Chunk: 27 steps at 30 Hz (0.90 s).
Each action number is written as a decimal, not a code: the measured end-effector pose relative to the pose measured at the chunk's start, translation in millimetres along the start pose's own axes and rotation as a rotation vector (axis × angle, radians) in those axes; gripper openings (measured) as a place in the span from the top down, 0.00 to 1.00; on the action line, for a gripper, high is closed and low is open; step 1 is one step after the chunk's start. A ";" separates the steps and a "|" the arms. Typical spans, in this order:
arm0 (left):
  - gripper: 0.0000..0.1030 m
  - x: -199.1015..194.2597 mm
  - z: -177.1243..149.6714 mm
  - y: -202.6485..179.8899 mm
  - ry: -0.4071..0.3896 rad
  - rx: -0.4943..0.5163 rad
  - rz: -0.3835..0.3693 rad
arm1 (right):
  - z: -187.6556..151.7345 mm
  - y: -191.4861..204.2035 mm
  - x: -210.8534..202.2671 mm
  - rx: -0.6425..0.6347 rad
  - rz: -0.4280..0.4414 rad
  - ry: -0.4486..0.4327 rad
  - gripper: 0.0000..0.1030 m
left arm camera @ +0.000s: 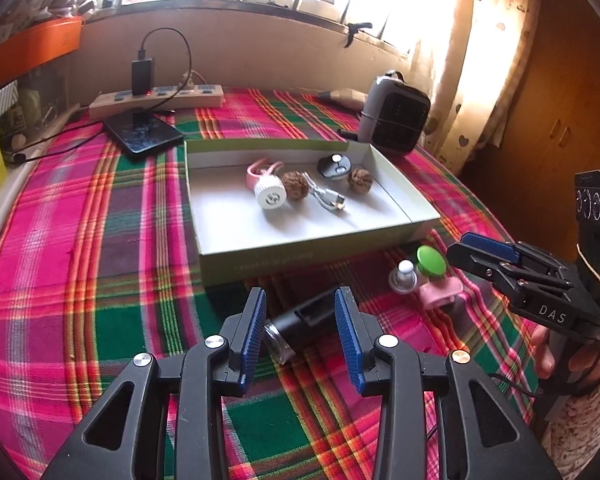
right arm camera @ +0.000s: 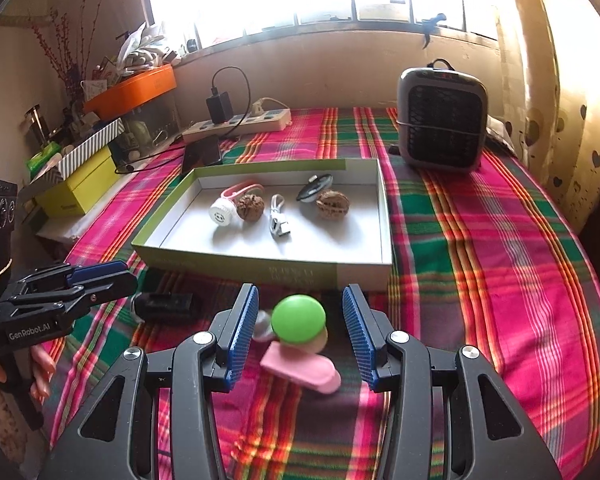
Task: Organize objects
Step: 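Move the left gripper to the black cylindrical device while the right gripper reaches the pink handle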
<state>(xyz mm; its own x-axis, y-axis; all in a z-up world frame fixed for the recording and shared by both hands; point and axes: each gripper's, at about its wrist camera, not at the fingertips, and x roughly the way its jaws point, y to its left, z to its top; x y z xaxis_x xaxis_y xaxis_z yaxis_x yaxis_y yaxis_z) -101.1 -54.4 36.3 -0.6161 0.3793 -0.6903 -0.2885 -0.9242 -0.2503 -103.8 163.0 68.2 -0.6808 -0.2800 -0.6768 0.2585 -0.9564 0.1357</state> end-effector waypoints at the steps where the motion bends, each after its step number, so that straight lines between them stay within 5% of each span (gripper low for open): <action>1: 0.67 1.6 -1.0 -1.8 0.002 0.011 -0.003 | -1.8 -0.8 -0.6 0.000 -0.004 0.001 0.56; 15: 0.66 13.2 -8.2 -9.4 0.044 0.040 -0.041 | -20.4 -20.5 1.9 0.046 -0.013 0.039 0.56; 27: 0.66 8.2 -13.0 -19.6 0.048 0.051 -0.060 | -35.9 -3.4 9.5 -0.021 0.105 0.107 0.56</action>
<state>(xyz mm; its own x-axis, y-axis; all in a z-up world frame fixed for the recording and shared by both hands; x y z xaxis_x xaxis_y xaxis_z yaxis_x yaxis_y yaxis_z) -91.0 -33.8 26.7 -0.5610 0.4305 -0.7071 -0.3616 -0.8958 -0.2586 -86.5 166.6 35.3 -0.5728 -0.3671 -0.7329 0.3398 -0.9200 0.1952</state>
